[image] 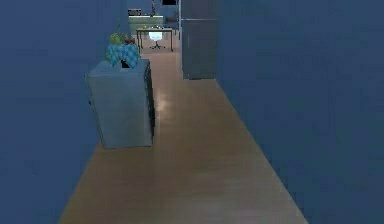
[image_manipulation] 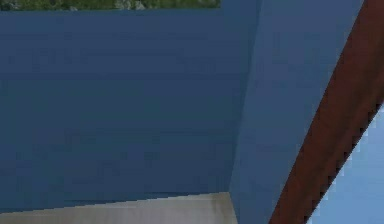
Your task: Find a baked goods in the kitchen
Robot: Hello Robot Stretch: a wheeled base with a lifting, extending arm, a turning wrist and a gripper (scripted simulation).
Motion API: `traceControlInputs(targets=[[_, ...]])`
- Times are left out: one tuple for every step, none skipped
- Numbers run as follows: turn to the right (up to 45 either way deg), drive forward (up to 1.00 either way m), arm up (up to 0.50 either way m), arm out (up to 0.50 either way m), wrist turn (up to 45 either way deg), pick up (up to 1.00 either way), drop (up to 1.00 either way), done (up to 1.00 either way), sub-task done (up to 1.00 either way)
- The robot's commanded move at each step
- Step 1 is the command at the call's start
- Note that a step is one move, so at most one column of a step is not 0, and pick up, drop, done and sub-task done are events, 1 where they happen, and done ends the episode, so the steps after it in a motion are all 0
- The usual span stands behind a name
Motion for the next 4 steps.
traceControlInputs(targets=[[3.0, 0.00, 0.00, 0.00, 0.0, 0.00, 0.00, 0.00, 0.00], [0.0, 1.00, 0.00, 0.00, 0.0, 0.00, 0.00, 0.00, 0.00], [0.0, 0.65, 0.00, 0.00, 0.0, 0.00, 0.00, 0.00, 0.00], [-9.0, 0.00, 0.00, 0.00, 0.0, 0.00, 0.00, 0.00, 0.00]])
